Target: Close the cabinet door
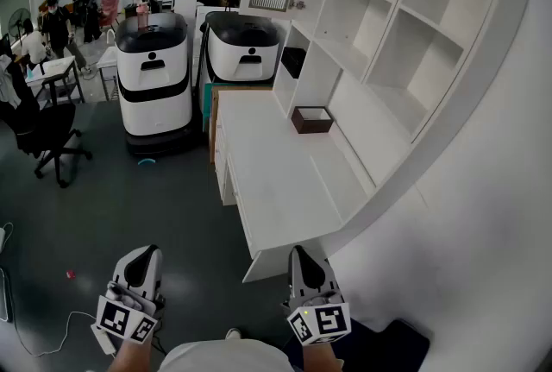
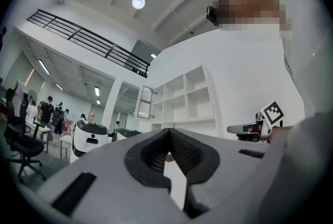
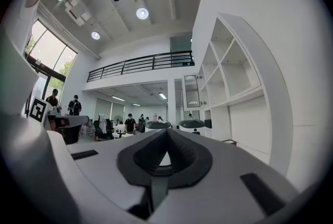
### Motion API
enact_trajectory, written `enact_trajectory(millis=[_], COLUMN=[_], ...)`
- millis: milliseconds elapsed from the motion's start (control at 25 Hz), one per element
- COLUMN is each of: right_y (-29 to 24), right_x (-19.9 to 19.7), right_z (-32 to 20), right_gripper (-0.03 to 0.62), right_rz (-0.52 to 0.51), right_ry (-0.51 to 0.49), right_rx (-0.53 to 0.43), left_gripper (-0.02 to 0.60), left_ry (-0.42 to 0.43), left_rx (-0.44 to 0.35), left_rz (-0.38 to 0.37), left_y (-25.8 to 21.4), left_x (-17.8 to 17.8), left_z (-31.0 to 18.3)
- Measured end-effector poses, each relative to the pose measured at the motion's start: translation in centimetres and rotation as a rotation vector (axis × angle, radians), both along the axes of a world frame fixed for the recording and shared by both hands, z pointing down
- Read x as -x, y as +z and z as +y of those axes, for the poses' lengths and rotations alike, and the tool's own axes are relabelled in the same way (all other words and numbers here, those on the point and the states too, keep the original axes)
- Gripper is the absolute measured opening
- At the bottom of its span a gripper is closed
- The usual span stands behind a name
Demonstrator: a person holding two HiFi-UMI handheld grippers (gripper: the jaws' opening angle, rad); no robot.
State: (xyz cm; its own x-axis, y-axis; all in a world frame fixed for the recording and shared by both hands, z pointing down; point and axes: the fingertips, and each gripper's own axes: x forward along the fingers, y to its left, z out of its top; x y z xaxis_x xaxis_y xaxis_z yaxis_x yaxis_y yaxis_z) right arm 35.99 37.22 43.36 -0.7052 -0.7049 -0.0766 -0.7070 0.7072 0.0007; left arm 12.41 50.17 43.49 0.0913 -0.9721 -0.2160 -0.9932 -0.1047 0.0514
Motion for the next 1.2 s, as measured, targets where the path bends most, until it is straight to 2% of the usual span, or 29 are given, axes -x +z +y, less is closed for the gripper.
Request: enact_trajectory(millis=[320,560,640,760,880,1000,1200], right_y=[0.8,1.4,1.9,2.9,3.6,4.3,5.4], right_x=[-0.4,-1.0,-1.2,-0.9,0.1,1.4,4.1], right_z=[-1.4,-2.5,-3.0,-3.9,-4.7,-5.3,-7.8], right_gripper=[-0.002,-0.002,-0.002,-0.002,-0.002,-0.002,-0.002], right_rz=[0.013,-0.044,-0.044,-0.046,-0.054,-0.049,-0.018], right_ry=[-0.031,-0.095,-0.110,-0.134,-0.157,-0.178,-0.170], right_rx=[0.025,0.052,0.066,0.089,0.102,0.117,0.139], left_gripper=[0.003,0.005,0.046,0.191,0.291,0.342,0.362], left_ry=[-0.031,-0.066,-0.074,-0.108,-0.152,-0.182,-0.180], left_rx=[0.001,-0.043,-0.063,-0.086,-0.078,-0.067,-0.043], left_rz=[-0.010,-0.052,-0.035,-0.007,-0.040,-0.054,-0.039], left_y=[-0.3,-2.1,-3.1,-4.3,-4.6,-4.5,-2.8], left_x=[-0.4,0.3,0.9,2.2,3.3,5.0,8.4], left_z=[-1.4,-2.9,-3.6,-4.6,-5.7,-6.9,-11.1])
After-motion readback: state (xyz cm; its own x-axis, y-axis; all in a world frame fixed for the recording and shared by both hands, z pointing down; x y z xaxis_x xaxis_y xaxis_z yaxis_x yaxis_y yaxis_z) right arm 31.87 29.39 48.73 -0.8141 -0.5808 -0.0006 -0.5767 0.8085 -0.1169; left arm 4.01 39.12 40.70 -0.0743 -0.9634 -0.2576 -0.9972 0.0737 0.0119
